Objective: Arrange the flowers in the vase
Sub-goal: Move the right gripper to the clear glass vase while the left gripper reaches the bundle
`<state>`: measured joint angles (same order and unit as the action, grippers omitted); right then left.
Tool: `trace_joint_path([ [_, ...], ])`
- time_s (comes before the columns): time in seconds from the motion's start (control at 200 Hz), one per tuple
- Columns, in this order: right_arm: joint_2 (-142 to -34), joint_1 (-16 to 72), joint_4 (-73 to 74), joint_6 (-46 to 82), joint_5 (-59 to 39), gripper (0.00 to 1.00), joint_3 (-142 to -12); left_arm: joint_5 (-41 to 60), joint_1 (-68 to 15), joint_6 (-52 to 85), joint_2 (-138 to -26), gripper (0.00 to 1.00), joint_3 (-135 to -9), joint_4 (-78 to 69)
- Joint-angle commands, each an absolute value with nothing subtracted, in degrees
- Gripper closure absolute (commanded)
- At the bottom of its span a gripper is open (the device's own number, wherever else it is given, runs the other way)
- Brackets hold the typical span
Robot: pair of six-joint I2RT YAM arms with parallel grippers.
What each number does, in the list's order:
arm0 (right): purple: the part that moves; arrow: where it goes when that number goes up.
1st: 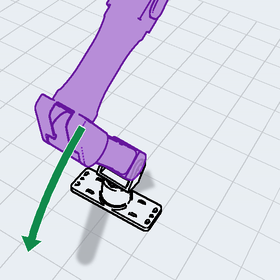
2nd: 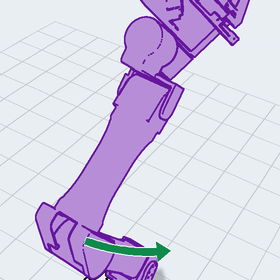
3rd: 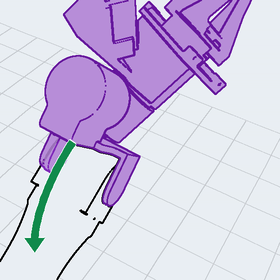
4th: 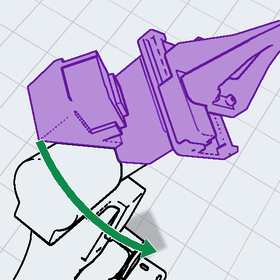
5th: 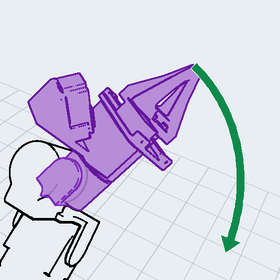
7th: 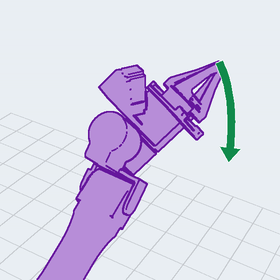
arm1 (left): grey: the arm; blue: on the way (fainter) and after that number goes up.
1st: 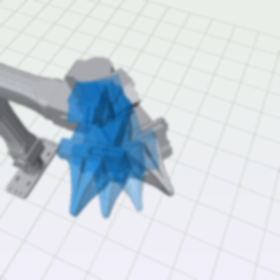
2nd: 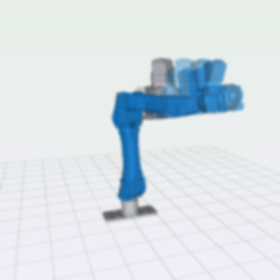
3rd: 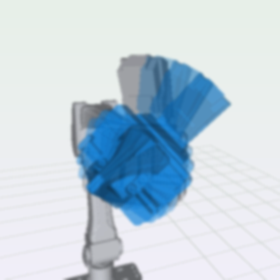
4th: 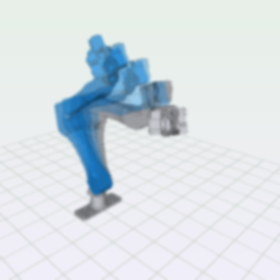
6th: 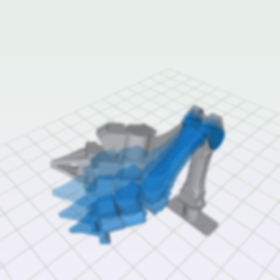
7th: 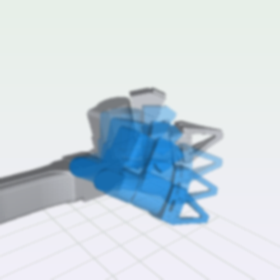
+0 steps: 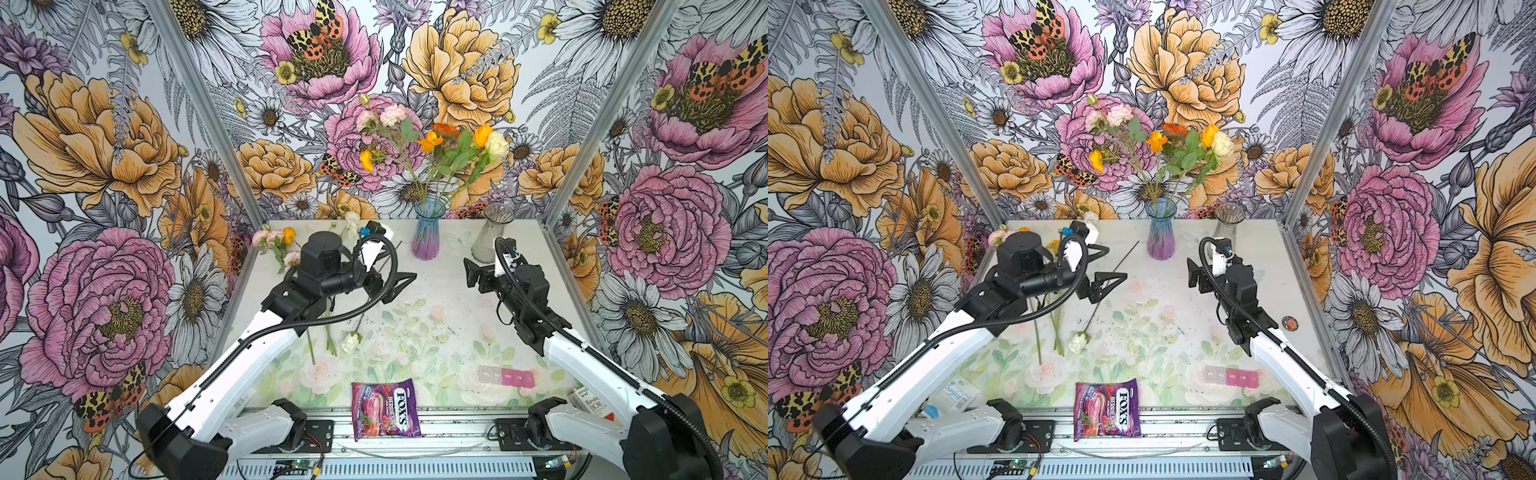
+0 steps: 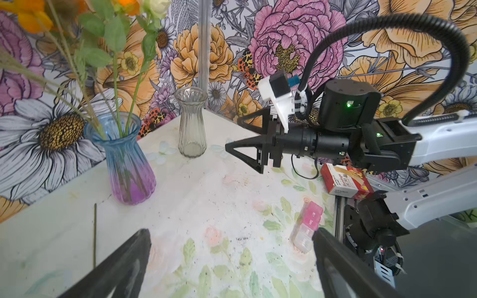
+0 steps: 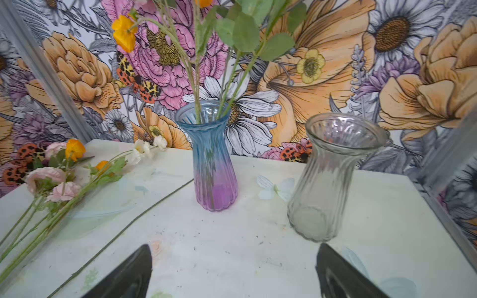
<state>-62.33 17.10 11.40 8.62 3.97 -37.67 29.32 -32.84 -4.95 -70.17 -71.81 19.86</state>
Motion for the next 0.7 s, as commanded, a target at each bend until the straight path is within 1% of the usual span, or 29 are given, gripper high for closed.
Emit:
trace_joint_path([
  [0.0,-61.6,14.9,5.0,9.1,10.9,0.01,-38.5,35.3,-32.4,-10.9,-76.4,0.01,-75.6,19.2],
  [0.06,-62.8,13.3,5.3,8.2,12.3,0.01,-39.0,37.6,-32.1,-12.5,-78.0,0.01,-74.6,18.1],
  [0.13,-65.0,10.5,8.3,7.7,12.7,0.01,-38.9,40.3,-31.8,-14.1,-78.2,0.01,-70.5,14.7],
  [0.205,-67.2,7.0,15.4,7.0,9.2,0.01,-37.5,42.4,-31.1,-14.3,-77.8,0.01,-66.3,10.8],
  [0.32,-73.2,2.9,28.7,4.9,2.4,0.01,-36.2,39.9,-32.1,-15.3,-77.0,0.01,-64.4,10.1],
  [0.36,-76.0,2.3,32.9,3.6,0.2,0.00,-36.1,39.4,-32.3,-15.7,-77.0,0.01,-64.2,10.1],
  [0.57,-93.2,1.6,57.9,1.1,-3.4,0.01,-36.0,41.7,-29.4,-13.1,-79.0,0.01,-65.1,9.2],
  [0.631,-97.5,1.6,63.2,0.9,-5.0,0.00,-36.9,42.8,-28.1,-11.7,-79.2,0.01,-65.2,8.3],
  [0.696,-101.4,1.6,67.4,1.5,-4.2,0.00,-38.5,43.5,-27.3,-10.4,-79.2,0.01,-65.1,7.3],
])
